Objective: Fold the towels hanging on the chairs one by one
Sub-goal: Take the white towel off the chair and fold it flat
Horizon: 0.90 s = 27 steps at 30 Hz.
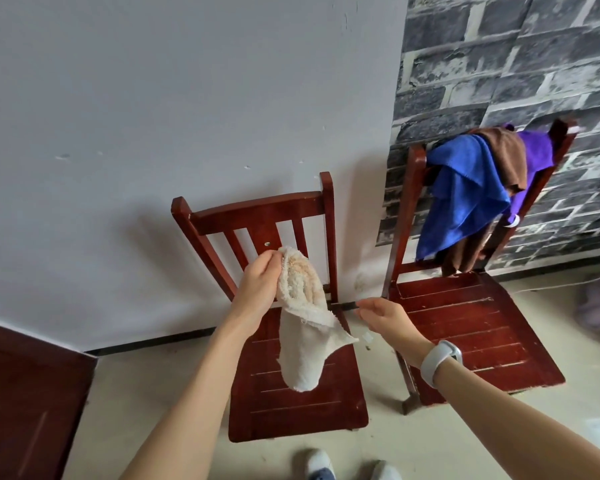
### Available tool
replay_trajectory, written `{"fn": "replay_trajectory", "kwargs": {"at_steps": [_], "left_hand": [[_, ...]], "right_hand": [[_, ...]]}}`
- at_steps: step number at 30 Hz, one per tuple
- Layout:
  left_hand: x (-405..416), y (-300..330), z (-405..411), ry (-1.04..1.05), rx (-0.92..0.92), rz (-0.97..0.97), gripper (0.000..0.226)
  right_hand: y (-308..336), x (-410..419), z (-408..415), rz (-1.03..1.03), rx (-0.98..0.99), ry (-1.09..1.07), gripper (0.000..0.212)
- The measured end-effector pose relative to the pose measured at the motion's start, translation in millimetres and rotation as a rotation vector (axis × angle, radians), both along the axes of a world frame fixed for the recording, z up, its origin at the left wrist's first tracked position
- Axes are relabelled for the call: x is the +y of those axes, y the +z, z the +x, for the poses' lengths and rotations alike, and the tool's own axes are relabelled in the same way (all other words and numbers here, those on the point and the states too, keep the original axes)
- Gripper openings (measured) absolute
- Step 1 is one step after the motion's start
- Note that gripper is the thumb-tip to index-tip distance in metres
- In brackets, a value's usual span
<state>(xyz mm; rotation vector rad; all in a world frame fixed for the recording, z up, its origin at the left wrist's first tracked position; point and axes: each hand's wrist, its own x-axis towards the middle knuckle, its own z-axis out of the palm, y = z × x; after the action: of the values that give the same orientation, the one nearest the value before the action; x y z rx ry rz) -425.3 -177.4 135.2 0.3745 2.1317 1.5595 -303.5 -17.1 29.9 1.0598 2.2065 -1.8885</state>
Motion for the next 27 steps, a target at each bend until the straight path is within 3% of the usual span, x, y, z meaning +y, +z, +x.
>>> {"fn": "replay_trajectory", "kwargs": {"at_steps": [3,6,8,10,14,16,19,24,27], "left_hand": [[-12.5,8.8,-6.8,0.036,0.094,-0.047,0.028],[-24.0,15.4,-7.8,0.030,0.067,-0.037,0.027],[-28.1,20.6,-5.3,-0.009,0.054,-0.028,0.025],[-31.6,24.0,-4.8,-0.034,0.102,-0.066,0.025],[-46.7,15.5,-17.8,0.050,0.459,-0.327,0.022],[-55.3,7.1,-20.1,0.121,0.537,-0.378,0.022],[-58.1,-1.3,-17.2,0.093,0.529,-0.357,0.025],[-44.4,-3.0,-11.2,-0.175,0.560,-0.321,0.060],[-28.1,-11.8,-10.8,-0.150,0.654,-0.346,0.030]], "right_hand": [[-2.4,-19.0,-9.9,-0.029,0.004,0.149,0.045],[-3.1,-39.1,-22.1,-0.018,0.033,0.252,0.057],[-2.7,-50.3,-33.3,0.043,0.092,0.246,0.040],[3.2,-56.7,-43.0,0.130,0.141,0.194,0.011],[17.0,-42.5,-55.3,0.206,0.175,0.019,0.015],[33.1,-29.1,-60.8,0.216,0.226,-0.015,0.014],[65.1,-11.4,-72.3,0.293,0.307,0.179,0.018],[124.7,4.7,-88.0,0.342,0.319,0.631,0.033],[134.3,7.6,-91.7,0.347,0.370,0.561,0.016]]}}
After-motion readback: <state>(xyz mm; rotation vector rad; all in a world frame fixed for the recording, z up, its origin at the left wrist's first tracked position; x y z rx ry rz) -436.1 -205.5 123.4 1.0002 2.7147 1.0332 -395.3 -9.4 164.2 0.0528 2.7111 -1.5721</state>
